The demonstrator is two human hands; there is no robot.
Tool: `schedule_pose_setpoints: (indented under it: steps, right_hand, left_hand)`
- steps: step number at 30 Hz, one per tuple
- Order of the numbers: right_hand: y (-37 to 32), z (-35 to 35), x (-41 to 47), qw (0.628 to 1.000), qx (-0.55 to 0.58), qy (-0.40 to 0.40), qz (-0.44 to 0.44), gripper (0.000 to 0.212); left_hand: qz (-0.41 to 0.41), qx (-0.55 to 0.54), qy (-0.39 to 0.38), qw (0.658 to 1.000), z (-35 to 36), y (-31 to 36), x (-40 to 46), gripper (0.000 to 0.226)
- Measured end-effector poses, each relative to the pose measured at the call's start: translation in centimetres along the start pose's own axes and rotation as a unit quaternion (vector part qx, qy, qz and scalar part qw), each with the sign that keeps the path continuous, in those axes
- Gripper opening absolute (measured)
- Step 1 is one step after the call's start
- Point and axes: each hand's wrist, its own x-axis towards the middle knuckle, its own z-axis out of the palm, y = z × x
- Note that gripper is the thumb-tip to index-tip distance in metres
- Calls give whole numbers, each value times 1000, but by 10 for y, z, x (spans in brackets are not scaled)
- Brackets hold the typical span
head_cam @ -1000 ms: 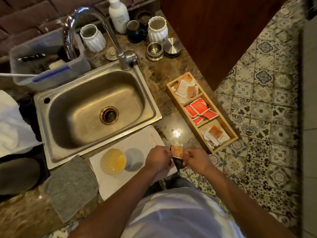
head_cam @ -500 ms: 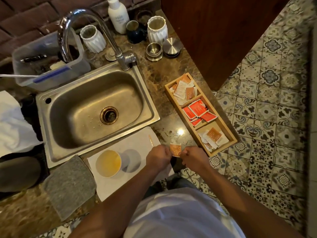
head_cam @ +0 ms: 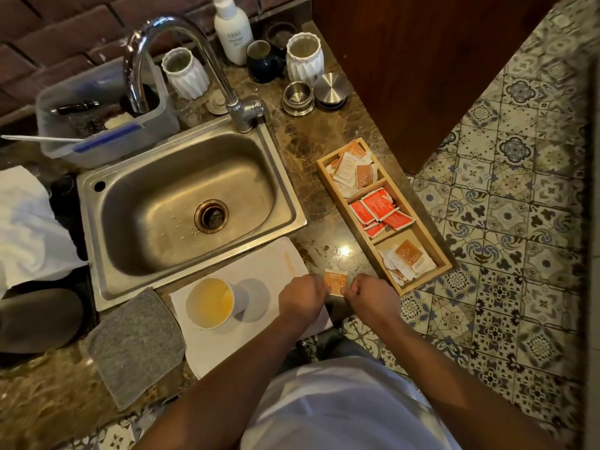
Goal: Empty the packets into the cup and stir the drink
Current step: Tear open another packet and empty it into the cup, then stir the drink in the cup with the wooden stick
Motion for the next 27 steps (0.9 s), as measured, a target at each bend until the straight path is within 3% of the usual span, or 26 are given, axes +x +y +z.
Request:
schedule_pose_setpoints:
  steps: [9, 16, 21, 27]
  right_hand:
    - [-1, 1, -1, 1000, 5, -2, -3, 25]
    - [-22, -17, -11, 989, 114, 7, -96, 26]
    - [-67, -34, -22, 977, 143, -6, -158, 18]
    - [-111, -15, -15, 973, 123, -32, -190, 29]
  left_hand:
    - [8, -4, -9, 1000, -3, -2, -3, 37]
    - [3, -88, 56, 995, -37, -10, -34, 33]
    - [-13, -210, 112, 971, -80, -35, -79, 14]
    - [-23, -328, 223, 918, -118, -82, -125, 5]
